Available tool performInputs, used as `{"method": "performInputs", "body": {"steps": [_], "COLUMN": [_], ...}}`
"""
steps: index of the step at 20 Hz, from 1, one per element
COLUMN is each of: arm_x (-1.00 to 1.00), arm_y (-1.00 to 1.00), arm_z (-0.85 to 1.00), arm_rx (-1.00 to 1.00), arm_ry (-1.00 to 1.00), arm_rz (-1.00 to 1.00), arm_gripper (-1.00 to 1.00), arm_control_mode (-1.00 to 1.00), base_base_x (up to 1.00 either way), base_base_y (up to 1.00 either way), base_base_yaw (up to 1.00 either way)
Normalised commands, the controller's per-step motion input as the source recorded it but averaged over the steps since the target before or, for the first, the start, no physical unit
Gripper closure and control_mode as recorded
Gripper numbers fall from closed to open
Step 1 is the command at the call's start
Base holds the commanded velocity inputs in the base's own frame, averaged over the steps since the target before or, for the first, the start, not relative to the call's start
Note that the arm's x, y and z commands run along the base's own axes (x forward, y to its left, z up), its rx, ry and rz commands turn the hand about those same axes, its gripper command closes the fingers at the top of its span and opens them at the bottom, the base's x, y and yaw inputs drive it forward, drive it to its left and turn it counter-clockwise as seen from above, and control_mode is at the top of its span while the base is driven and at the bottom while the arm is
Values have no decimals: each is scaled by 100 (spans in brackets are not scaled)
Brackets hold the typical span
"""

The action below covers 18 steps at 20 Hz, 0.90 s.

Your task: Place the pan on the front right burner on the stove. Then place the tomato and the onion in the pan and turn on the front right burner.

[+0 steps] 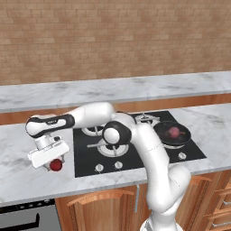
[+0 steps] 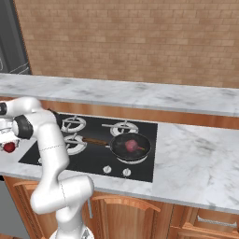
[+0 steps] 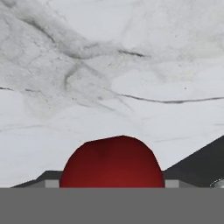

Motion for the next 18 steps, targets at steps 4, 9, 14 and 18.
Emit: {"method": "performInputs", "body": {"steps": [4, 9, 14, 18], "arm_x": [0, 0, -2, -6], "arm_y": [-23, -31, -38, -44], "arm_z": [62, 75, 58, 52], "arm_rx": [0, 1, 4, 9], "arm_ry": [-6, -11, -13, -15], "arm_rz": [0, 0, 0, 0], "arm_gripper": [100, 100, 100, 100], "arm_control_mode": [-100, -100, -100, -100], "base_base_x": [0, 0, 0, 0], "base_base_y": [0, 0, 0, 0], "base_base_yaw": [0, 0, 0, 0]}}
